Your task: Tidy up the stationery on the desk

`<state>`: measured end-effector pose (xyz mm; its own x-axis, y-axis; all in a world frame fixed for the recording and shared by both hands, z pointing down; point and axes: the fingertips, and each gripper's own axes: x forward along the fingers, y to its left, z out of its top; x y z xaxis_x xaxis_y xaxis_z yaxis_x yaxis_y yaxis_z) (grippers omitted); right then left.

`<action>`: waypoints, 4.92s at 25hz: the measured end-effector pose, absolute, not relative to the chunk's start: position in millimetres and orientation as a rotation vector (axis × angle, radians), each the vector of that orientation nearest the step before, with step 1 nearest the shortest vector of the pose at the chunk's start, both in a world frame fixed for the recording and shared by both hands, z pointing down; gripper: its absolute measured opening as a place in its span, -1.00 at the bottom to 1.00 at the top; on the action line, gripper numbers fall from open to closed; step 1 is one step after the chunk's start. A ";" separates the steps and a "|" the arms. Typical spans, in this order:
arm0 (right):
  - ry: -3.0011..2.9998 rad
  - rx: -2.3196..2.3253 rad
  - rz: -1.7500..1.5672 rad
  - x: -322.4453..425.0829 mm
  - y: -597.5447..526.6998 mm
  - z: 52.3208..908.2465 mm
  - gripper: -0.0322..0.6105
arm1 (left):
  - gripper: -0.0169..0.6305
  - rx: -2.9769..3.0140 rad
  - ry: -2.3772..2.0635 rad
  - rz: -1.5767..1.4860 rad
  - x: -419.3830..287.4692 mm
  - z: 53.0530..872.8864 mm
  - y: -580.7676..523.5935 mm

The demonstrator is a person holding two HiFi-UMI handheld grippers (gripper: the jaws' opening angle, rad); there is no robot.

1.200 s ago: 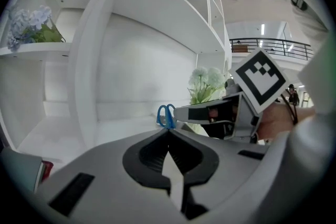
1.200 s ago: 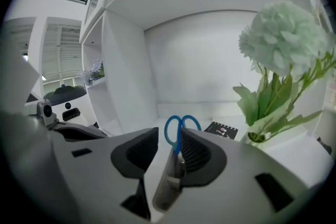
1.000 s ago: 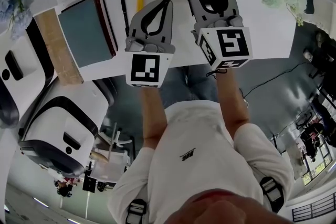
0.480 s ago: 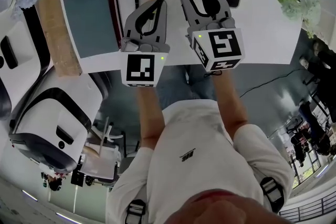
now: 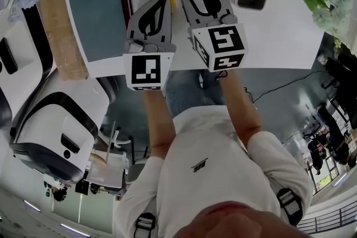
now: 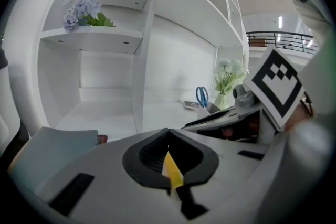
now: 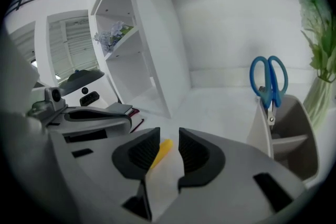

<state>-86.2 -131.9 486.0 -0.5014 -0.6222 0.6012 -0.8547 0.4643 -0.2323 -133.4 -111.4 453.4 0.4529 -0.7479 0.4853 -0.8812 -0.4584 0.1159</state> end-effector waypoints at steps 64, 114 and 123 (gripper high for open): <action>-2.238 1.320 0.888 -55.0 -118.7 473.9 -0.74 | -0.95 2.405 -1.329 0.516 -108.4 441.8 -111.6; -2.547 1.867 0.532 103.0 -206.9 340.8 -0.74 | -0.95 2.607 -1.153 0.480 29.6 393.3 -161.3; -2.531 1.871 0.474 106.3 -207.6 366.3 -0.74 | -0.95 2.605 -1.146 0.474 36.7 399.7 -160.8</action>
